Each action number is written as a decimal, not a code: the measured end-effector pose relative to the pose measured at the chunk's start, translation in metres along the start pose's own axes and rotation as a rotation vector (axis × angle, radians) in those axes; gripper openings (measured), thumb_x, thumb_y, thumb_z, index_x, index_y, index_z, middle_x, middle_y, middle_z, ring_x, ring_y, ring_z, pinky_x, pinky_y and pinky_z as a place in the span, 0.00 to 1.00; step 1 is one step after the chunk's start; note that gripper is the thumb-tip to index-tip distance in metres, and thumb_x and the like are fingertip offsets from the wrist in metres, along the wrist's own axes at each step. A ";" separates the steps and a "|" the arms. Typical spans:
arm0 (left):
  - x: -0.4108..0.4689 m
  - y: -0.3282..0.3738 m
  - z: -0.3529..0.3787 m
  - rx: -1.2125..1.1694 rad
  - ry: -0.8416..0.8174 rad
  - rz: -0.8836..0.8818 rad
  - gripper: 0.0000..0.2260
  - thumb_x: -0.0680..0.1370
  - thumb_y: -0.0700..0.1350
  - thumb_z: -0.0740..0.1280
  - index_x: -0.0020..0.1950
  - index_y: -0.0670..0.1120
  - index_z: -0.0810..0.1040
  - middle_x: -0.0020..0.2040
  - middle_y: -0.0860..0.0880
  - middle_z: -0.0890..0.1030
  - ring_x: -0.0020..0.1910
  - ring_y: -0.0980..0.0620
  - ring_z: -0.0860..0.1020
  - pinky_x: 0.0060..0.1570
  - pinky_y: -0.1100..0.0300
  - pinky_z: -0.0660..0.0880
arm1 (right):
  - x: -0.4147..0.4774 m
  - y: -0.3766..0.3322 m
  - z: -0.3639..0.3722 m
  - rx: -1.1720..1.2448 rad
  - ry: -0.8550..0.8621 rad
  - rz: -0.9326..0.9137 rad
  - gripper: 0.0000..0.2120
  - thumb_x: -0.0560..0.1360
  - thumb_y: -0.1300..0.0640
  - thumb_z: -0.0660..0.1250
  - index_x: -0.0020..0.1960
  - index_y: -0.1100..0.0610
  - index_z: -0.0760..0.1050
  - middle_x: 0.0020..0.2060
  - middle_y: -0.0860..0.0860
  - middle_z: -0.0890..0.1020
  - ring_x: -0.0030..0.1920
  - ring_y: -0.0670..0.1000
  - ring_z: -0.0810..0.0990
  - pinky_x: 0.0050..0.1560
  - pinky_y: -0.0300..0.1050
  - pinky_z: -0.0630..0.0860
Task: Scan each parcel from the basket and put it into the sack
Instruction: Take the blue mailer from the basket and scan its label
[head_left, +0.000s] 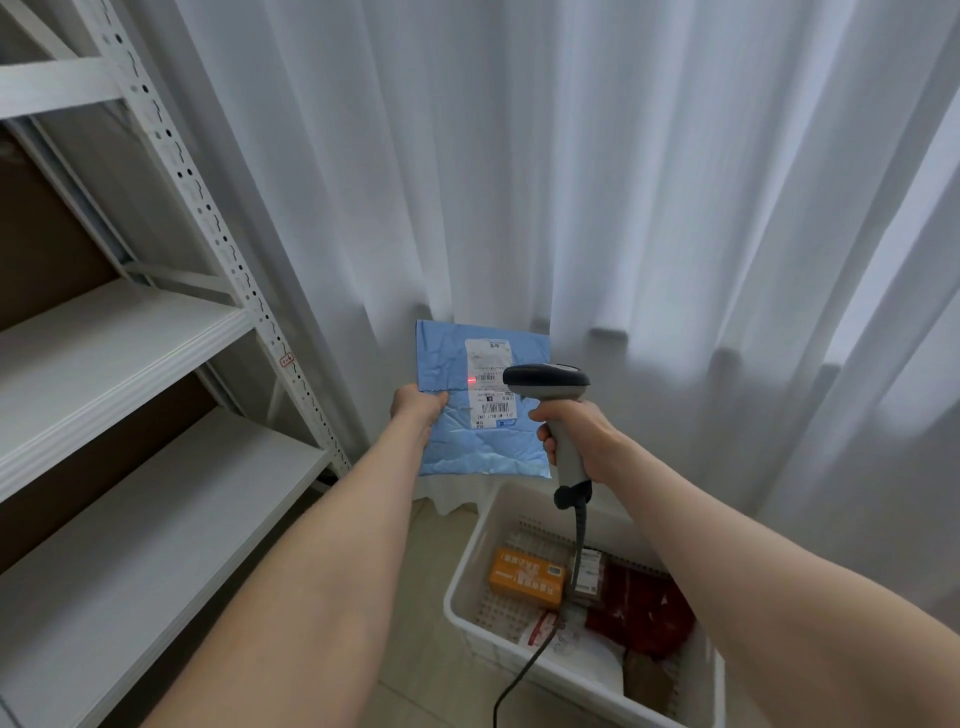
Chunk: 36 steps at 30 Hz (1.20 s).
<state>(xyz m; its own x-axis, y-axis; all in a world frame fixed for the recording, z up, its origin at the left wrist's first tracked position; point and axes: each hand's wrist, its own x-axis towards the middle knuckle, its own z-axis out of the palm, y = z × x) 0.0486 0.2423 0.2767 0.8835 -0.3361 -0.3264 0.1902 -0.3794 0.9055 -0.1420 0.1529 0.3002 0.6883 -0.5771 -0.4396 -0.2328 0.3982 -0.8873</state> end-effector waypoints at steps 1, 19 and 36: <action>0.000 0.000 -0.001 -0.001 0.003 0.002 0.10 0.75 0.38 0.69 0.55 0.40 0.79 0.47 0.46 0.78 0.46 0.46 0.77 0.55 0.49 0.77 | -0.001 -0.001 0.001 0.001 0.001 -0.002 0.03 0.74 0.65 0.66 0.48 0.61 0.74 0.30 0.54 0.74 0.27 0.49 0.70 0.29 0.40 0.69; 0.000 0.000 -0.020 0.022 0.025 0.016 0.12 0.76 0.38 0.68 0.59 0.39 0.78 0.56 0.43 0.80 0.47 0.47 0.75 0.51 0.56 0.74 | -0.012 -0.011 0.014 -0.032 -0.008 0.025 0.02 0.75 0.65 0.64 0.47 0.60 0.73 0.30 0.53 0.73 0.26 0.48 0.69 0.27 0.37 0.69; -0.001 0.001 -0.025 0.022 0.032 0.006 0.12 0.76 0.38 0.69 0.59 0.39 0.78 0.49 0.46 0.78 0.47 0.47 0.76 0.53 0.53 0.76 | -0.023 -0.019 0.026 -0.061 -0.020 0.029 0.03 0.75 0.64 0.63 0.43 0.58 0.71 0.29 0.52 0.71 0.26 0.47 0.68 0.26 0.36 0.68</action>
<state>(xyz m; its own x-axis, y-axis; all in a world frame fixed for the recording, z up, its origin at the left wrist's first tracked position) 0.0580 0.2638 0.2846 0.8981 -0.3107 -0.3113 0.1754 -0.3961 0.9013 -0.1349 0.1771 0.3312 0.6943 -0.5511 -0.4629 -0.2942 0.3697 -0.8814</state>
